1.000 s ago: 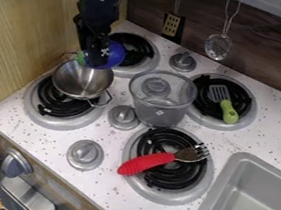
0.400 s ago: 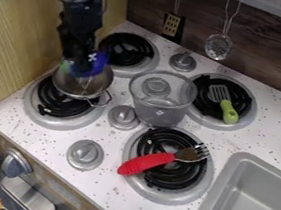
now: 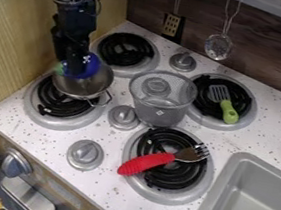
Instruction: Take the eggplant and put it between the two right burners
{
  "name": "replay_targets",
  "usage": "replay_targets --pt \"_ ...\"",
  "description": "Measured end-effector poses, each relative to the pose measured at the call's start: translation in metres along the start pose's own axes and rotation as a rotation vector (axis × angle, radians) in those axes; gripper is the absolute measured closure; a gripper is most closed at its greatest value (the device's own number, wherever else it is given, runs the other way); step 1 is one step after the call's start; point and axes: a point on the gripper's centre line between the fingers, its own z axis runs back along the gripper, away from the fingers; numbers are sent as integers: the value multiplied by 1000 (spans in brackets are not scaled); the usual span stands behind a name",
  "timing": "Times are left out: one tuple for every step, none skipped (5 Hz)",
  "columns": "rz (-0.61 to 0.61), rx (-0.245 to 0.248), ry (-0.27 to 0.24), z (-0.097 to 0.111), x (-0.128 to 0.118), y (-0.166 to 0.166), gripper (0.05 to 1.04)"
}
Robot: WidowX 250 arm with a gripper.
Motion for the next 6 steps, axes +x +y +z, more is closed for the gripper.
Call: replay_targets --pt "-10 8 -25 0 4 2 364" --pt "-27 -26 -29 -9 5 -2 104" --pt "-35 -30 -23 -9 4 -2 83" --pt "-29 -39 -16 -9 2 -3 83" --pt "-25 -42 -3 -9 1 -4 83" --pt "-12 -15 -9 -8 1 -5 83"
